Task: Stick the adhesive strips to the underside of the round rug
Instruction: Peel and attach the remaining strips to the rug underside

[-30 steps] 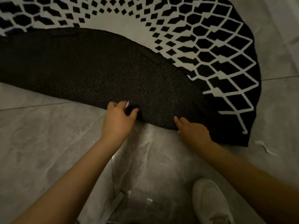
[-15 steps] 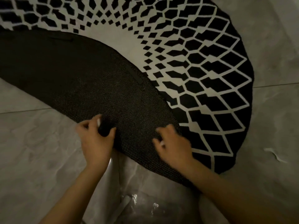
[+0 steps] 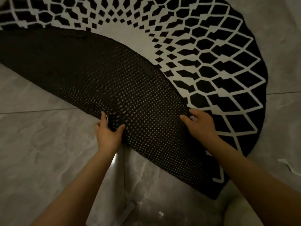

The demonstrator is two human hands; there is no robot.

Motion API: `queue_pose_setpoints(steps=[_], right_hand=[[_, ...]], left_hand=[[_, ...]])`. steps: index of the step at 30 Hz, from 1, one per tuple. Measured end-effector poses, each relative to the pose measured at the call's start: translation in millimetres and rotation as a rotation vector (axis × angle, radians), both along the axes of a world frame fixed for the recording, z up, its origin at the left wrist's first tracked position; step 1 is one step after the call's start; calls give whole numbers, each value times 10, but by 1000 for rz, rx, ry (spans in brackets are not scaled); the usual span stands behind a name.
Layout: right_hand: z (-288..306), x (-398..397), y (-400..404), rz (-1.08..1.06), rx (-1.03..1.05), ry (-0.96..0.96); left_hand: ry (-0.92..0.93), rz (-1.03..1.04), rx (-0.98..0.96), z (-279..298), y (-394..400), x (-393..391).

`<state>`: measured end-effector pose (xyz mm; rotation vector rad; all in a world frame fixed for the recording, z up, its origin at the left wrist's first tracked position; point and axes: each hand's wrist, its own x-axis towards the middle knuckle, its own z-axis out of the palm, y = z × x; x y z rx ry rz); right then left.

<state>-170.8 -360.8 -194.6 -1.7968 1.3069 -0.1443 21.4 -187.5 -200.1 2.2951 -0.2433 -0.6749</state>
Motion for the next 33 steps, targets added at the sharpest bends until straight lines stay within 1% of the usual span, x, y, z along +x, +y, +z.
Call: queue_pose_setpoints(steps=[2, 4, 6, 9, 11, 14, 15, 19, 21, 23, 26, 28, 30, 33], right_hand=[[122, -13, -11, -45, -107, -100], [212, -26, -42, -39, -181, -146], [303, -14, -74, -5, -176, -152], [434, 88, -78, 110, -158, -174], [531, 199, 44, 249, -174, -216], [641, 335, 381, 496, -199, -288], [669, 388, 526, 580, -217, -309], [732, 573, 1143, 898, -312, -285], [692, 627, 1355, 1054, -335, -280], [666, 673, 1538, 1217, -366, -271], [719, 665, 1747, 1414, -385, -163], [804, 626, 1799, 1497, -406, -110], [900, 574, 1795, 1564, -472, -91], [1084, 480, 1805, 1656, -555, -30]], left_hand=[[31, -88, -21, 16, -184, 62], [81, -160, -37, 27, -361, 149], [158, -173, -66, 30, -447, 227], [274, -119, -111, 93, -360, 244], [264, -45, -127, 196, -233, 260], [299, 186, -107, 495, -55, 344], [324, 229, -122, 630, 24, 407], [452, 240, -177, 1063, 315, 637], [496, 242, -186, 1176, 388, 691], [455, 290, -177, 1322, 545, 717], [255, 394, -122, 1374, 854, 709], [184, 424, -100, 1430, 1065, 632], [158, 419, -69, 1474, 1232, 560], [175, 399, 22, 1621, 1483, 487]])
